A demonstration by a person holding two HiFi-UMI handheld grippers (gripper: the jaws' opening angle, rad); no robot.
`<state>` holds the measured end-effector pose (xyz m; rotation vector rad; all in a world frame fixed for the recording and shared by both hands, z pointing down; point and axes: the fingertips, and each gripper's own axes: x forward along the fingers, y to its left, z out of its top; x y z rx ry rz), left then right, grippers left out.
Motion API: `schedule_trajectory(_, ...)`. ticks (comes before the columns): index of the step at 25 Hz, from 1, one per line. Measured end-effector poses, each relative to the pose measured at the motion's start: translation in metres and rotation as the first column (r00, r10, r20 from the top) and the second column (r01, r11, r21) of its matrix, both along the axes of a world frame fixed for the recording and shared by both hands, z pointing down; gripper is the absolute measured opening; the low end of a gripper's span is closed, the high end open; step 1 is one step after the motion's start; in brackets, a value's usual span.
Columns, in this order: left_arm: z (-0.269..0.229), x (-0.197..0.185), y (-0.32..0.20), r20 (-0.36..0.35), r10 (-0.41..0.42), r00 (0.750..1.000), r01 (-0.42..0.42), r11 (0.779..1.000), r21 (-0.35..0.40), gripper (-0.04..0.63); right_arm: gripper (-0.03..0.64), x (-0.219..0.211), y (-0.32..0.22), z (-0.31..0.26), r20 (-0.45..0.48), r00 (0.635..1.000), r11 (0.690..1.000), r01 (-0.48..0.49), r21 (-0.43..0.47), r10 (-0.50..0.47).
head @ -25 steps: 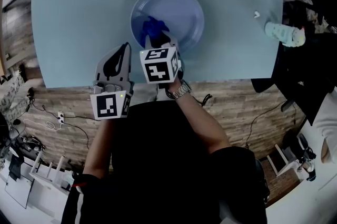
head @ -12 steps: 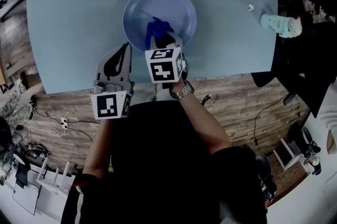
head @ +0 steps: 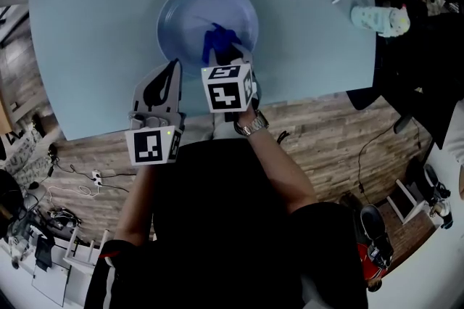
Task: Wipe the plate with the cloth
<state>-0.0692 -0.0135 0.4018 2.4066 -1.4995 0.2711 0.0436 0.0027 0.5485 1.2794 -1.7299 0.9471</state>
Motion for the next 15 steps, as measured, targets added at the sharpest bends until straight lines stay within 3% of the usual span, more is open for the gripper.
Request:
schedule_trajectory(6, 0.002, 0.009, -0.004, -0.007, 0.016, 1.000, -0.015, 1.000, 0.006, 0.001, 0.120, 0.005, -0.004, -0.004, 0.014, 1.000, 1.000, -0.017, 0.013, 0.017)
schedule_trajectory(15, 0.007, -0.009, -0.020, -0.003, -0.055, 0.998, 0.055, 0.998, -0.004, 0.002, 0.120, -0.010, -0.036, -0.008, 0.030, 0.999, 0.998, 0.025, 0.058, -0.026)
